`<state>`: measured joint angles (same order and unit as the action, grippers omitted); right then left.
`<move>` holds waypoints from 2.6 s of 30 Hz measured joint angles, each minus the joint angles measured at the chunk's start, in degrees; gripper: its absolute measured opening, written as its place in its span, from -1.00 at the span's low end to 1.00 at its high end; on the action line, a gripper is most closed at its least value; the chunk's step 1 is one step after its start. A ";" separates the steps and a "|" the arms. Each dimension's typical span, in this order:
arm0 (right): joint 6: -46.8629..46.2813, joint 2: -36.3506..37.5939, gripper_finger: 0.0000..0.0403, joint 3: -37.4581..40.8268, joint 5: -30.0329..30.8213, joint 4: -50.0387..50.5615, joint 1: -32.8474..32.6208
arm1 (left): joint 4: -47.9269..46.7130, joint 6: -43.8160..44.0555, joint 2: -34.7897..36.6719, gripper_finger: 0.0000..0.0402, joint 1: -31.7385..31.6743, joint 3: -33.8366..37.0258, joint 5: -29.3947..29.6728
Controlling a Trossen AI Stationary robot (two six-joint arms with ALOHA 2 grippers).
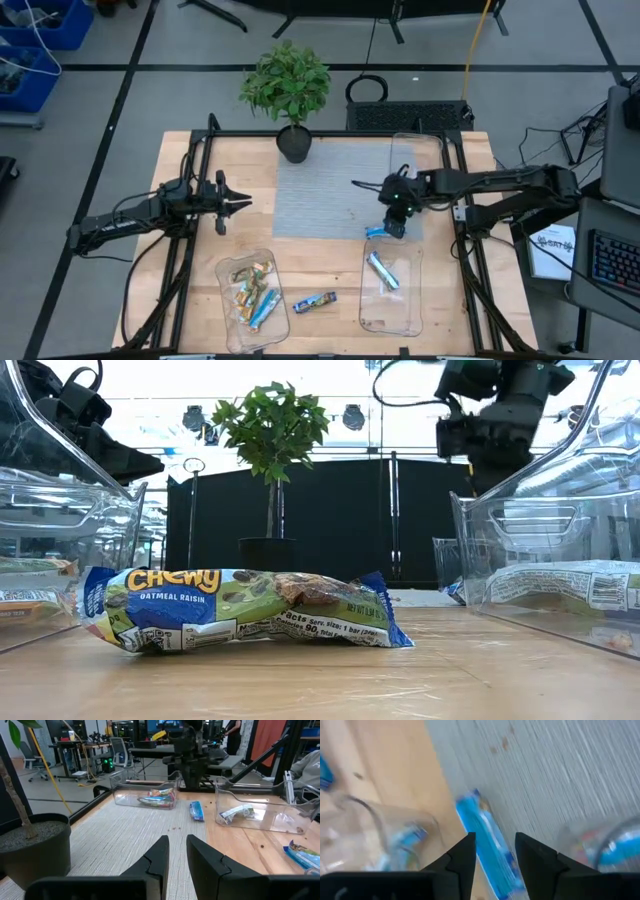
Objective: Pick and place Granola Bars by type
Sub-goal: Put the top blue granola bar into the bottom right transparent bin
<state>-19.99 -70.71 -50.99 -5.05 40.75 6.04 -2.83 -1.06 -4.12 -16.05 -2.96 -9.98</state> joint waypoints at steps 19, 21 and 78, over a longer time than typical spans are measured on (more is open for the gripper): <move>10.60 -9.13 -1.00 -0.06 -5.69 -1.10 -2.40 | 0.00 0.00 0.00 -0.63 0.02 0.00 0.00; 10.70 -10.27 -1.00 -0.09 -5.63 -0.86 -2.40 | 0.00 0.00 0.00 -0.63 0.02 0.00 0.00; 19.51 -31.16 -0.22 -13.85 -8.19 6.92 -0.44 | 0.00 0.00 0.02 -0.63 0.00 0.00 0.02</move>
<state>-0.49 -101.87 -64.84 -13.24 47.67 5.61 -2.83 -1.06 -4.10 -16.05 -2.96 -9.96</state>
